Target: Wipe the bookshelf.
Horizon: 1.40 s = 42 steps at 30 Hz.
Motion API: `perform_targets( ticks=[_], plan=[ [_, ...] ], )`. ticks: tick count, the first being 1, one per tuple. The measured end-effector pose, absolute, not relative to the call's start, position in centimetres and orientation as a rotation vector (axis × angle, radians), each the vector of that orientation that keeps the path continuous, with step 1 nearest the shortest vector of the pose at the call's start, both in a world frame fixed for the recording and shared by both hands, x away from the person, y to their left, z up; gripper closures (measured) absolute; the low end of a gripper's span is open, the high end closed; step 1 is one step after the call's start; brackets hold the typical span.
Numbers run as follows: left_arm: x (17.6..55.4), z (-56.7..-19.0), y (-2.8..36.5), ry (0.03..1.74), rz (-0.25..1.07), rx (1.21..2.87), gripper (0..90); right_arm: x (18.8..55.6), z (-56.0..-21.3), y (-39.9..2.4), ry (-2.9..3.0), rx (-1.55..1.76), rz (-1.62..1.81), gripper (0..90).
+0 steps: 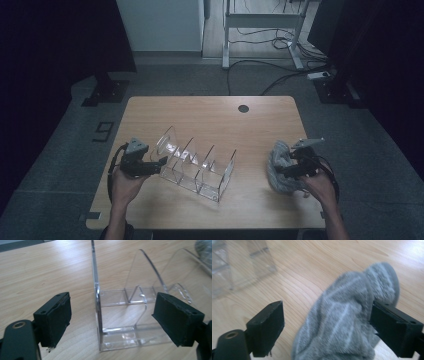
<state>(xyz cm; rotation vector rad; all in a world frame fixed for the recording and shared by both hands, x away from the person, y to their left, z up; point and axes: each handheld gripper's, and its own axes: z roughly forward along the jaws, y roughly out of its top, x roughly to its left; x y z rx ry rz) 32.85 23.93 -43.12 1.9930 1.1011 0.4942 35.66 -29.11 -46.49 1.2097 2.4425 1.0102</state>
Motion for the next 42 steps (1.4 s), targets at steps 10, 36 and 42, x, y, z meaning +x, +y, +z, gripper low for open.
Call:
perform_targets(
  ticks=[10, 36, 42],
  plan=[
    [31.4, -43.3, 23.9, 1.039, 0.505, 2.069, 0.0, 36.2, -45.0, -26.5, 2.491, 1.085, 1.122, 5.2],
    [32.7, -46.8, 24.3, 1.088, 0.539, 2.051, 0.0, 38.3, -46.3, -17.3, 2.724, 0.809, 1.263, 8.0],
    [33.3, -47.1, 23.5, 1.091, 0.546, 2.074, 0.0, 38.2, -46.2, -16.2, 2.752, 0.731, 1.292, 10.8]
  ],
)
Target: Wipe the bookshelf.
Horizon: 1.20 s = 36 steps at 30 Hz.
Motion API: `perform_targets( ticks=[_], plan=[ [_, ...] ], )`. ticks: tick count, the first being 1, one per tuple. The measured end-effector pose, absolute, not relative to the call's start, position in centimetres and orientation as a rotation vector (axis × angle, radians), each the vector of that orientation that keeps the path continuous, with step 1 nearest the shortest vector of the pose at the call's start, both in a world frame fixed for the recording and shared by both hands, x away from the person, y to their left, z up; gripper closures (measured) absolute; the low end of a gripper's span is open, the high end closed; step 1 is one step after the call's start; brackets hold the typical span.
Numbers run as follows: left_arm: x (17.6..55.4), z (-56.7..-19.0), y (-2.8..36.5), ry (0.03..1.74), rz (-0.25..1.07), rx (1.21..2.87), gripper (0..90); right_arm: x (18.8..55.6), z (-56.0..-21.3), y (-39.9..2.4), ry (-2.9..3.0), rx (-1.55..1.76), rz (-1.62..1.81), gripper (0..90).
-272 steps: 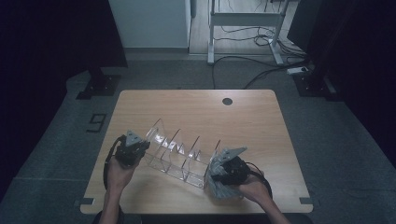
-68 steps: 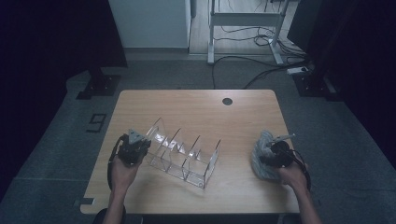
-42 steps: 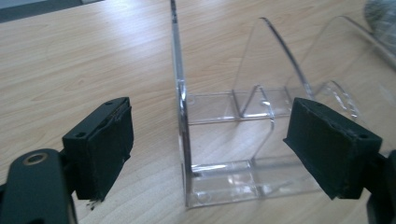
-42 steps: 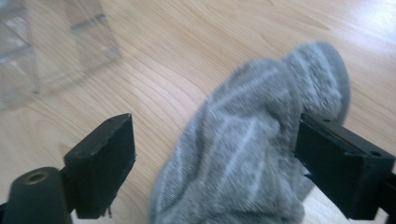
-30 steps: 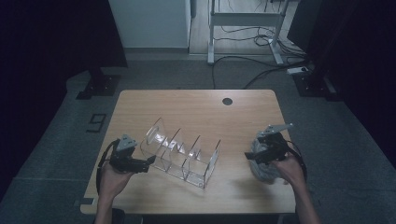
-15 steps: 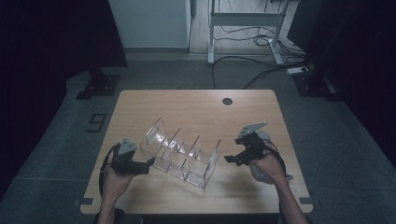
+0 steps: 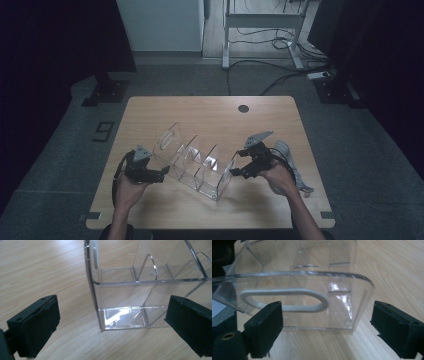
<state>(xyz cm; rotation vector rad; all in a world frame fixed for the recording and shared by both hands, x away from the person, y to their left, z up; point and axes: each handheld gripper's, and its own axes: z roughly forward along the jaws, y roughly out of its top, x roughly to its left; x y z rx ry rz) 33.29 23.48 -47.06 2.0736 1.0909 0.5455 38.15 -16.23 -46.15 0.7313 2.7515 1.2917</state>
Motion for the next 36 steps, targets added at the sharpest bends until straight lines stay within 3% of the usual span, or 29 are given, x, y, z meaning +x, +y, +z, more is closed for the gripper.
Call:
perform_targets(
  ticks=[23, 36],
  plan=[
    [33.6, -46.9, 19.7, 1.012, 0.519, 2.119, 0.0, 35.9, -45.7, -16.6, 2.787, 0.660, 1.320, 18.7],
    [33.3, -46.9, 18.5, 0.969, 0.493, 2.139, 0.0, 34.6, -44.5, -17.1, 2.727, 0.666, 1.247, 48.6]
  ],
)
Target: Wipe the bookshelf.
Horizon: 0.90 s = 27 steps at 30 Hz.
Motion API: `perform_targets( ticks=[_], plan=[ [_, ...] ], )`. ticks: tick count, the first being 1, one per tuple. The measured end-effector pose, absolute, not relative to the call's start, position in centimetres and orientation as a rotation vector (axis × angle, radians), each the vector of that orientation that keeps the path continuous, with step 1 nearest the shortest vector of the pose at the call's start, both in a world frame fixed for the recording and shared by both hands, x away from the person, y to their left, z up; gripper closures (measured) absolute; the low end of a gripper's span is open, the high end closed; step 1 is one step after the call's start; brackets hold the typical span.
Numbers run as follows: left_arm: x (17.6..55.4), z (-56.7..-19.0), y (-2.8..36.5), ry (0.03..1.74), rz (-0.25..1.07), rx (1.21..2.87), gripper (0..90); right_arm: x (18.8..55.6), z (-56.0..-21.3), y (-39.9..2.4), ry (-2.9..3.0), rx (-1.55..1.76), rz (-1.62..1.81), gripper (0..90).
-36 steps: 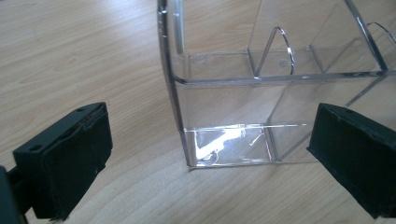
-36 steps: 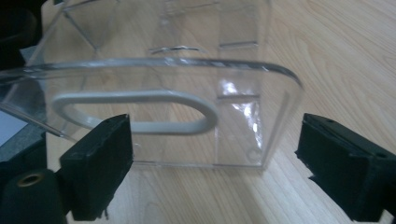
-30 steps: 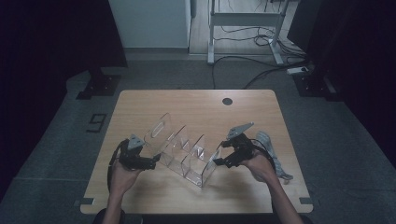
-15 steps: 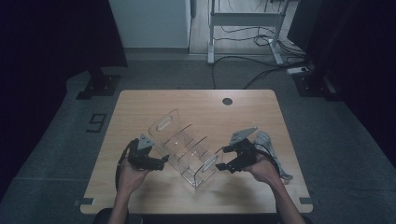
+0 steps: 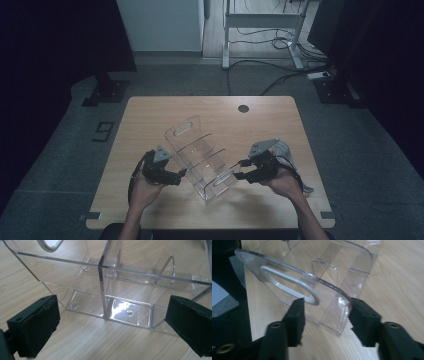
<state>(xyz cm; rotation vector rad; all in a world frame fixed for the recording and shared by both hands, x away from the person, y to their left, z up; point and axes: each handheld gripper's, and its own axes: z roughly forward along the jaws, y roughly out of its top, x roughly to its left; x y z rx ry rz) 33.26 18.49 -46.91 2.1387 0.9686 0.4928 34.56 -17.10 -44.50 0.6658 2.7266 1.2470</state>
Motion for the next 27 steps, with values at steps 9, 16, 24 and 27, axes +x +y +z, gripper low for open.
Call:
perform_targets(
  ticks=[9, 16, 24, 27],
  plan=[
    [33.1, -46.8, 18.3, 0.956, 0.483, 2.144, 0.0, 34.0, -44.3, -17.8, 2.692, 0.754, 1.247, 69.8],
    [33.1, -46.9, 18.5, 0.965, 0.490, 2.144, 0.0, 33.0, -44.3, -17.0, 2.684, 0.734, 1.230, 77.1],
    [33.1, -47.0, 18.9, 0.982, 0.497, 2.136, 0.0, 32.0, -44.2, -16.4, 2.694, 0.715, 1.233, 83.9],
    [33.1, -47.0, 19.1, 0.993, 0.502, 2.132, 0.0, 31.6, -44.2, -15.8, 2.714, 0.687, 1.233, 84.8]
  ],
)
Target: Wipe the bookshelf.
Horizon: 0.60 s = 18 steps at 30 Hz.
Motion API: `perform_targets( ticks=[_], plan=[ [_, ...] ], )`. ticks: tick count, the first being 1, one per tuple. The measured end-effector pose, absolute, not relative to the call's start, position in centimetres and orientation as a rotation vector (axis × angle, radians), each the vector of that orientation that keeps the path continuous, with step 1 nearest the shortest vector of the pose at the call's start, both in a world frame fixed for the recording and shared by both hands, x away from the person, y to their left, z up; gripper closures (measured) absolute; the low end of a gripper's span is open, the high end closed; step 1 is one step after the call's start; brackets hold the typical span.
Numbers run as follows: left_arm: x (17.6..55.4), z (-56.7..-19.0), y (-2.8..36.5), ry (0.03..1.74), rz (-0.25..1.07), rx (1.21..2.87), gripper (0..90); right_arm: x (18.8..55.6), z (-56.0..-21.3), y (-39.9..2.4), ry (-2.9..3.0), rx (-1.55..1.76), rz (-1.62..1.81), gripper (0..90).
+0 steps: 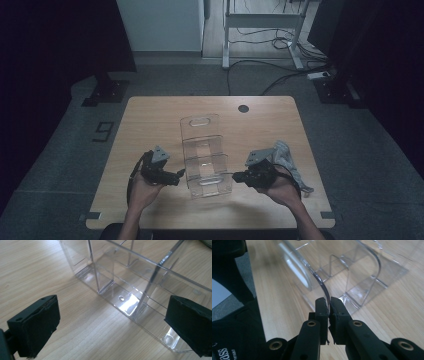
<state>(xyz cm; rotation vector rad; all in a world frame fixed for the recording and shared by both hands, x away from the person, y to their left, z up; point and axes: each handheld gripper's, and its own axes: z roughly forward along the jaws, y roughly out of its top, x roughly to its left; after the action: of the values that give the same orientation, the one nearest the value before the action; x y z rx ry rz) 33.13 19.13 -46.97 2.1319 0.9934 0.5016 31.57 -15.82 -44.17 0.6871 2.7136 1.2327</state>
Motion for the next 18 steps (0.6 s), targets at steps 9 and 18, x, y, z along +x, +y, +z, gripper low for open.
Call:
perform_targets(
  ticks=[9, 18],
  plan=[
    [32.5, -46.7, 20.1, 1.012, 0.457, 2.109, 0.0, 31.5, -43.9, -15.4, 2.740, 0.649, 1.258, 80.6],
    [30.2, -46.5, 21.1, 0.998, 0.388, 2.092, 0.0, 33.6, -43.5, -17.2, 2.669, 0.796, 1.220, 62.3]
  ],
)
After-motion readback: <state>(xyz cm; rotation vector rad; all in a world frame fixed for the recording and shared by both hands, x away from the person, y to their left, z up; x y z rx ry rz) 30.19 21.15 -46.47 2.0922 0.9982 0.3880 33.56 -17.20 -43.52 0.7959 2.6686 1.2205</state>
